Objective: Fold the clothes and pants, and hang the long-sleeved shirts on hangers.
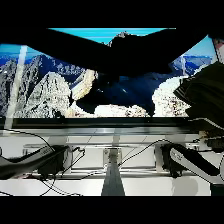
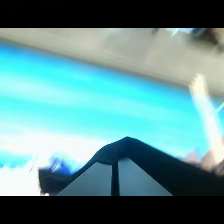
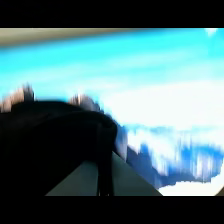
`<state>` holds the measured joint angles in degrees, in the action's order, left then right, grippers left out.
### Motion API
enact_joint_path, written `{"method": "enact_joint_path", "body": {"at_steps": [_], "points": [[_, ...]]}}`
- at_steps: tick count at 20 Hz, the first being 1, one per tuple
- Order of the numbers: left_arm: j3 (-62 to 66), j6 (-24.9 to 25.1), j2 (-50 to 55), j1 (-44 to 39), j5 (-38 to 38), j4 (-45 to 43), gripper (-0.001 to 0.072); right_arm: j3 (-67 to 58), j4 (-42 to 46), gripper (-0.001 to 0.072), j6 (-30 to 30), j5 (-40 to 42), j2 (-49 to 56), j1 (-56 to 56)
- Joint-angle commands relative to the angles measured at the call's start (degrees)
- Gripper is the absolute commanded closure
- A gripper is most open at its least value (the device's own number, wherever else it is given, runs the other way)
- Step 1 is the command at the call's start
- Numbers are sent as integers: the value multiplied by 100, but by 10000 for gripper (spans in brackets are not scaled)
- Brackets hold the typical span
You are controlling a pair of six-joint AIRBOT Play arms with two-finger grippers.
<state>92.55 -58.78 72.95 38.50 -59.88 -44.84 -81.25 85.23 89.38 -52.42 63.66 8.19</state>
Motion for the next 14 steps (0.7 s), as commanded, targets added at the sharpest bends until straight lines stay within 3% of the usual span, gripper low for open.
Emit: {"method": "enact_joint_path", "body": {"at_steps": [1, 3, 6, 8, 14], "points": [[-1019, -271, -37, 210, -472, -1434, 700, 844, 81, 694, 11, -1222, -39, 2], [-1893, -254, -39, 210, -577, -2011, 700, 1888, 48, 694, 13, -1300, -258, -4], [-2688, -431, -39, 232, -621, -3545, 700, 3276, -214, 694, -7, -1300, -844, -4], [-2822, -448, -39, 232, -673, -4374, 699, 3895, -352, 694, -4, -1305, -1270, -4], [-2822, -448, -37, 232, -684, -5661, 699, 4784, -433, 694, -13, -1773, -1843, -2]]}}
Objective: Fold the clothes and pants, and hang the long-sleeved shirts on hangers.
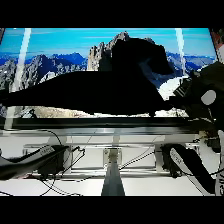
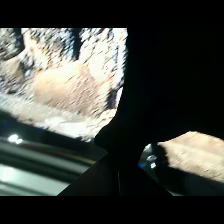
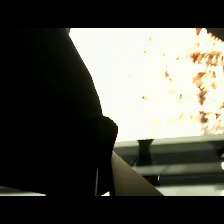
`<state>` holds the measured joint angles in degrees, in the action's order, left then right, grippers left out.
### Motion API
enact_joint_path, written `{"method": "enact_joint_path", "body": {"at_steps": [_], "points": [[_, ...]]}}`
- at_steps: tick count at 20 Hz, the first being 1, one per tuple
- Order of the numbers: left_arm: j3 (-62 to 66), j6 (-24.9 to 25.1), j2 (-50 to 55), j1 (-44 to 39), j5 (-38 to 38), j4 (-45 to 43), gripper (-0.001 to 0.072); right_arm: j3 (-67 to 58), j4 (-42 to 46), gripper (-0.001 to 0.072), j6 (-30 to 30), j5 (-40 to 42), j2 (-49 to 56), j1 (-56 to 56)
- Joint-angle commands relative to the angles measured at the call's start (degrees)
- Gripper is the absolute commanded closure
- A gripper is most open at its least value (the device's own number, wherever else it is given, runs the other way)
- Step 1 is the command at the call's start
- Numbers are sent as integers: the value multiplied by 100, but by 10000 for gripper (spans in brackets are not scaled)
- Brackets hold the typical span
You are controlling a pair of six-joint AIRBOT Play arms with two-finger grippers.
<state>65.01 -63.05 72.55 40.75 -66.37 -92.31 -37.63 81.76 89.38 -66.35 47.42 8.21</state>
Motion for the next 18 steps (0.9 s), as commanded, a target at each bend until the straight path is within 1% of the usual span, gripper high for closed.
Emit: {"method": "enact_joint_path", "body": {"at_steps": [1, 3, 5, 8, 9, 11, 15, 18], "points": [[-68, -20, 2, 7, -28, -1187, 700, 442, -79, 694, -90, -535, -219, -4], [-68, -24, 2, 7, -31, -1786, 700, 442, -68, 694, -586, -621, -243, -4], [-68, -24, 2, 15, -31, -2159, 699, 442, -63, 694, -863, -675, -236, -4], [-72, -26, 48, 118, 2, -2096, 699, 442, -52, 694, -1392, -1102, -236, -4], [-74, -103, 103, 166, -59, -1967, 699, 442, -52, 695, -1515, -1211, -236, -4], [-74, -136, 256, 247, -214, -1705, 699, 442, -52, 694, -1563, -1211, -236, -4], [-74, -173, 612, 271, -376, -1604, 698, 442, -57, 694, -1558, -1084, -236, -4], [-74, -492, 901, 273, -402, -1495, 698, 442, -101, 694, -1554, -802, -236, -4]]}}
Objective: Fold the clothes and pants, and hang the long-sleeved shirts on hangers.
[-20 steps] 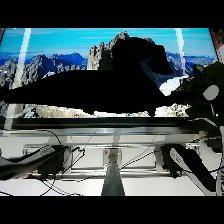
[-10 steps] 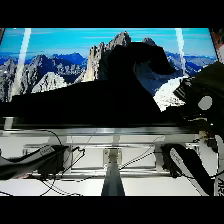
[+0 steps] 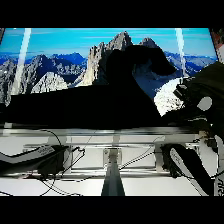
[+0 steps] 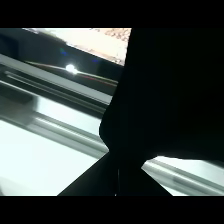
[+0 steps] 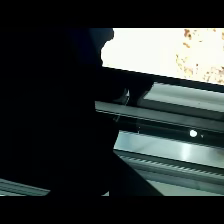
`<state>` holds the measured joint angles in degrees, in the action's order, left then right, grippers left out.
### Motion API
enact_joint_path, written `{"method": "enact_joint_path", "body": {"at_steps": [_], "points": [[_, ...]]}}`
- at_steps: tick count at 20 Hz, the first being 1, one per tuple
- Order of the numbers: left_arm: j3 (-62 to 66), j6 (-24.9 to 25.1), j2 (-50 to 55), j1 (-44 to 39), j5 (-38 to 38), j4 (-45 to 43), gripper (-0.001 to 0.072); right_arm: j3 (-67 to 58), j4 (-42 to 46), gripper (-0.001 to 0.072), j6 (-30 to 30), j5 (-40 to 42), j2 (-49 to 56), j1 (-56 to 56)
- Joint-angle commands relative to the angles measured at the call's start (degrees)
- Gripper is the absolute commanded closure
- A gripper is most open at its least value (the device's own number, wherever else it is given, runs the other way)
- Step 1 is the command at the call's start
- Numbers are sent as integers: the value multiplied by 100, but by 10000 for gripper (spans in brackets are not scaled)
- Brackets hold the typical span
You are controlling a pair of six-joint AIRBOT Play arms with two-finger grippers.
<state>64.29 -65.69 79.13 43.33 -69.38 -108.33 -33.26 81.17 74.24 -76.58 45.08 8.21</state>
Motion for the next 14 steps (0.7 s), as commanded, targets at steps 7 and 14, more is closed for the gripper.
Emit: {"method": "enact_joint_path", "body": {"at_steps": [7, 14], "points": [[0, -531, 573, 22, 173, -72, 698, 4, -179, 693, -42, 407, -2, -4], [7, -990, 566, 2, 291, -68, 206, 4, 461, 198, -52, 214, -2, -4]]}}
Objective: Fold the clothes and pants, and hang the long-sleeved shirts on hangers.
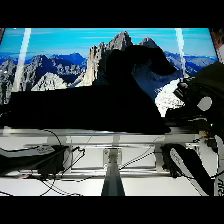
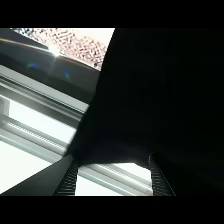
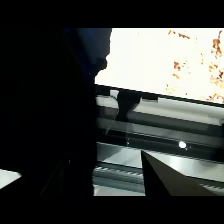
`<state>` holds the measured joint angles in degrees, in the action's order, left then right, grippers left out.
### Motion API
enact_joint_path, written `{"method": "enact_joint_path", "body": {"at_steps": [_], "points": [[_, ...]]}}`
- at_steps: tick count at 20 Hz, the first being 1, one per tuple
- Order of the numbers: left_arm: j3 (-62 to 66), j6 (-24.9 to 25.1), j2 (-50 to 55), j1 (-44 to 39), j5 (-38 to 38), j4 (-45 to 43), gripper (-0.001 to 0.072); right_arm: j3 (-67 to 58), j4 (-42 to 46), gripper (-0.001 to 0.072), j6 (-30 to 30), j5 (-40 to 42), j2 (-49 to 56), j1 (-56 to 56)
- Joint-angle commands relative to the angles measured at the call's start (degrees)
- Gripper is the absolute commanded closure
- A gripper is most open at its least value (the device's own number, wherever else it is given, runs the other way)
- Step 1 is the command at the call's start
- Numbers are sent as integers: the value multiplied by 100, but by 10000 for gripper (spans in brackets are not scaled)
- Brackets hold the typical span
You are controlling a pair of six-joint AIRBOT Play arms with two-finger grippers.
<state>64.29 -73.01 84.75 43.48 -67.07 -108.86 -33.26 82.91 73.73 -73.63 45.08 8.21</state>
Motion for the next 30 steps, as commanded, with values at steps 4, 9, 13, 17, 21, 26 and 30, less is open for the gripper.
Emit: {"method": "enact_joint_path", "body": {"at_steps": [4, 9, 13, 17, 21, 26, 30], "points": [[72, -903, -146, -149, 48, -13, 207, 4, -557, 200, -1399, -72, -2, -122], [531, -1373, -592, -516, 140, 9, 209, 4, -1657, 201, -3526, 2013, 57, -1784], [544, -1834, -848, -931, 267, 125, 250, 4, -1331, 202, -3740, 3888, 852, -3622], [544, -1832, -946, -1252, 883, 737, 380, -393, -1147, 203, -1727, 3952, 1858, -4776], [542, -1827, -960, -1519, 1344, 1198, 379, -1620, -1040, 203, -76, 3488, 2872, -4935], [542, -1764, -960, -1731, 1440, 1204, 380, -3158, -341, 203, 1521, 1521, 4223, -4933], [542, -1764, -957, -1731, 1440, 1202, 380, -3383, 490, 204, 2026, 957, 4612, -4933]]}}
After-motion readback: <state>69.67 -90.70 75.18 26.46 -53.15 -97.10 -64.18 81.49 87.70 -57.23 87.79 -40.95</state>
